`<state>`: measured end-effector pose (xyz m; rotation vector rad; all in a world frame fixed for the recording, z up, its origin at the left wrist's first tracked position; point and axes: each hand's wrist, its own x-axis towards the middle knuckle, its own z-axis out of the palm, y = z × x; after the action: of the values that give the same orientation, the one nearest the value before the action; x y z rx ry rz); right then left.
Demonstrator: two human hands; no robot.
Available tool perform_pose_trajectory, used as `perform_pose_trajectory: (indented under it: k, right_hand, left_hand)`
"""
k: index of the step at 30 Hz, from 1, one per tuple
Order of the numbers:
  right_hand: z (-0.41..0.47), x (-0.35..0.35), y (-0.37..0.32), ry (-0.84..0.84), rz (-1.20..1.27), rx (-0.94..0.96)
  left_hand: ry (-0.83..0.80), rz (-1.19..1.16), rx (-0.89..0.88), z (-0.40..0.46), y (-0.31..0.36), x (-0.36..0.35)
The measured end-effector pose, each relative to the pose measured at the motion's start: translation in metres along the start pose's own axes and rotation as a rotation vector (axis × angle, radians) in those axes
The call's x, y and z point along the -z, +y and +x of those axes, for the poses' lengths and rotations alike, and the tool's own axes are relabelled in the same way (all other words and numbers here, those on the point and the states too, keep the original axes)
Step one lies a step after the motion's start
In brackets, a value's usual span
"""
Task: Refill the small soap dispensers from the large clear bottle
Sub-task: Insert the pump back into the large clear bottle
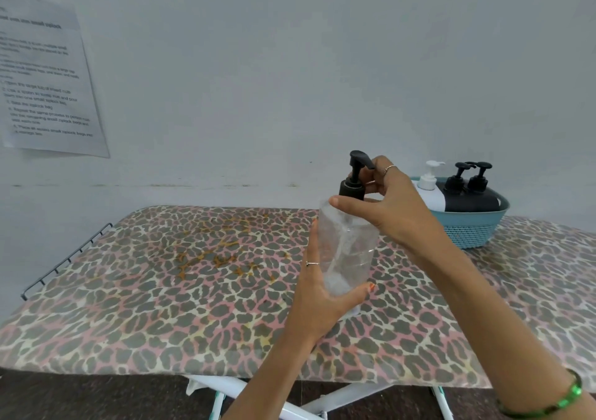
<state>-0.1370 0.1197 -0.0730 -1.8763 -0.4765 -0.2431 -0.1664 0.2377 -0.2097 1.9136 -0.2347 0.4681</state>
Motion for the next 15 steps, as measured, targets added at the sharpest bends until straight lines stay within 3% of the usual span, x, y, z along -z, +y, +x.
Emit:
perform_pose_trajectory:
  k: [5,12,15]
  right_hand:
    - [-0.001,0.018,0.007,-0.241,0.277,-0.03]
    - [0.0,0.001,0.007,0.035,0.153,-0.007]
    - [-0.002,0.0,0.007,0.019,0.111,0.01]
  left_hand:
    - [0.002,0.01,-0.013,0.0,-0.002,0.0]
    - [0.001,0.018,-0.021,-0.001,-0.002,0.0]
    - [-0.001,0.01,-0.014,-0.001,-0.003,0.0]
